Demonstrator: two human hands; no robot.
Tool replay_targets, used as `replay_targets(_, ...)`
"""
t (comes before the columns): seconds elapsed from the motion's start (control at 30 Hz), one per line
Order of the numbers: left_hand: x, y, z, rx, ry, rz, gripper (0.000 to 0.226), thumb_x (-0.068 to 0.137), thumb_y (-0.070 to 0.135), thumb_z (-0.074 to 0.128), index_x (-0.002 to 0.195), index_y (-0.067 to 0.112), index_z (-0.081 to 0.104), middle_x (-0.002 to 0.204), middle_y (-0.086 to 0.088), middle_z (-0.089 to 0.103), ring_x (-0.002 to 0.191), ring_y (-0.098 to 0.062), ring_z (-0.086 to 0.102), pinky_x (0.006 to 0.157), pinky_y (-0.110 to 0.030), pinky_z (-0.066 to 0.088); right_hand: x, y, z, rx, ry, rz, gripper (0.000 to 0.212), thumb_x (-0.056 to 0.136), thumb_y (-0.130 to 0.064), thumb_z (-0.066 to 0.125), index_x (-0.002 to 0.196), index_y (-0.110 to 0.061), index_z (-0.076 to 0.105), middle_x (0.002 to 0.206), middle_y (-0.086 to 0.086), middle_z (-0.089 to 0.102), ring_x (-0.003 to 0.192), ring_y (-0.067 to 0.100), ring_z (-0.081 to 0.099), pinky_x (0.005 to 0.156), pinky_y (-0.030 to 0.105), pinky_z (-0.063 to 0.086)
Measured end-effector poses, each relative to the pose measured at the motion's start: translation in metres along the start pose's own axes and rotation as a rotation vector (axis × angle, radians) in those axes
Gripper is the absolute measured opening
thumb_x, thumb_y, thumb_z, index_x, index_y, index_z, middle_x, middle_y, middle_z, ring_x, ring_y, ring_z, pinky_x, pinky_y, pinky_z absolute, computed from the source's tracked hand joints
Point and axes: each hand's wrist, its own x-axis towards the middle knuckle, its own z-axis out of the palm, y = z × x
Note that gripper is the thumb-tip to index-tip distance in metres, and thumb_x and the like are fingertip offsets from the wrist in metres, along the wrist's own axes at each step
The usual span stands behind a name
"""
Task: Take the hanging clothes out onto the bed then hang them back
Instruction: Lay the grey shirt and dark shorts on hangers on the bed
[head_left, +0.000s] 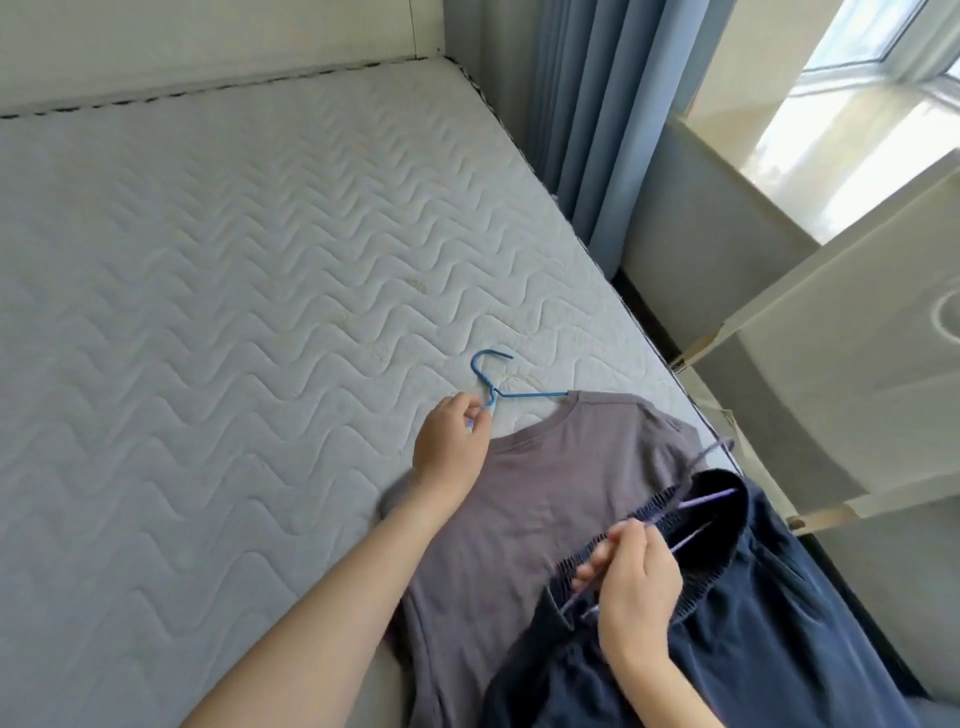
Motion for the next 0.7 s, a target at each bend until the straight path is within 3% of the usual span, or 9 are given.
replay_targets(0.07, -0.058, 0.027, -0.038, -0.105, 0.021, -0.001, 0.022, 0.092, 0.019, 0.056, 0.106, 0.011, 0.070, 0.103, -0.003, 0.070, 0.092, -0.018, 0.066, 0.084, -0.028, 0.049, -0.039, -0.031, -0.051, 0.007, 0.051, -0.036, 0.027, 0.096, -0.005, 0.038, 0.071, -0.007, 0.048, 0.051, 0.008, 0.043, 0.034, 0.018, 0.040, 0.037, 0.026, 0.040)
replay_targets(0.17, -0.172, 0.055, -0.092, -0.229, 0.005, -0.026, 0.021, 0.095, 0.016, 0.054, 0.109, 0.013, 0.070, 0.104, 0.004, 0.069, 0.092, -0.008, 0.065, 0.080, -0.008, 0.044, -0.115, -0.069, -0.142, -0.021, 0.104, -0.072, 0.031, 0.093, -0.009, 0.043, 0.062, -0.009, 0.050, 0.041, 0.005, 0.039, 0.029, 0.017, 0.035, 0.033, 0.023, 0.037)
replay_targets(0.23, -0.256, 0.062, -0.123, -0.233, -0.033, -0.047, 0.021, 0.097, 0.020, 0.052, 0.109, 0.018, 0.069, 0.105, 0.009, 0.067, 0.092, 0.004, 0.062, 0.077, -0.002, 0.040, -0.165, -0.095, -0.205, -0.007, 0.088, -0.008, 0.035, 0.089, -0.013, 0.044, 0.054, -0.009, 0.046, 0.033, 0.006, 0.033, 0.023, 0.017, 0.032, 0.029, 0.018, 0.034)
replay_targets(0.33, -0.382, 0.064, -0.157, -0.195, -0.098, -0.097, 0.026, 0.094, 0.035, 0.045, 0.104, 0.027, 0.068, 0.102, 0.011, 0.067, 0.094, 0.005, 0.060, 0.077, -0.006, 0.041, -0.243, -0.134, -0.292, 0.057, 0.024, 0.139, 0.040, 0.095, 0.005, 0.030, 0.056, -0.003, 0.030, 0.025, 0.006, 0.032, 0.015, 0.008, 0.027, 0.020, 0.013, 0.020)
replay_targets(0.47, -0.535, 0.054, -0.194, -0.194, -0.171, -0.147, 0.022, 0.079, 0.053, 0.038, 0.086, 0.048, 0.058, 0.099, 0.007, 0.070, 0.090, -0.005, 0.064, 0.085, -0.029, 0.050, -0.367, -0.155, -0.369, 0.038, 0.096, -0.105, 0.034, 0.096, -0.008, 0.031, 0.062, -0.004, 0.031, 0.031, 0.003, 0.031, 0.023, 0.017, 0.031, 0.031, 0.024, 0.031)
replay_targets(0.6, -0.663, 0.041, -0.227, -0.173, -0.128, -0.185, 0.031, 0.083, 0.048, 0.042, 0.094, 0.034, 0.067, 0.099, 0.009, 0.070, 0.094, -0.006, 0.065, 0.086, -0.029, 0.051, -0.448, -0.144, -0.426, 0.117, 0.009, -0.204, 0.034, 0.100, -0.005, 0.027, 0.066, -0.008, 0.034, 0.033, 0.003, 0.030, 0.023, 0.014, 0.029, 0.024, 0.022, 0.027)
replay_targets(0.7, -0.741, 0.031, -0.255, -0.231, -0.064, -0.219, 0.017, 0.086, 0.041, 0.046, 0.088, 0.042, 0.063, 0.096, 0.014, 0.069, 0.093, 0.000, 0.063, 0.085, -0.026, 0.050, -0.493, -0.129, -0.445, 0.147, -0.086, -0.221, 0.034, 0.097, -0.004, 0.027, 0.065, -0.009, 0.034, 0.032, -0.001, 0.030, 0.022, 0.011, 0.028, 0.024, 0.019, 0.023)
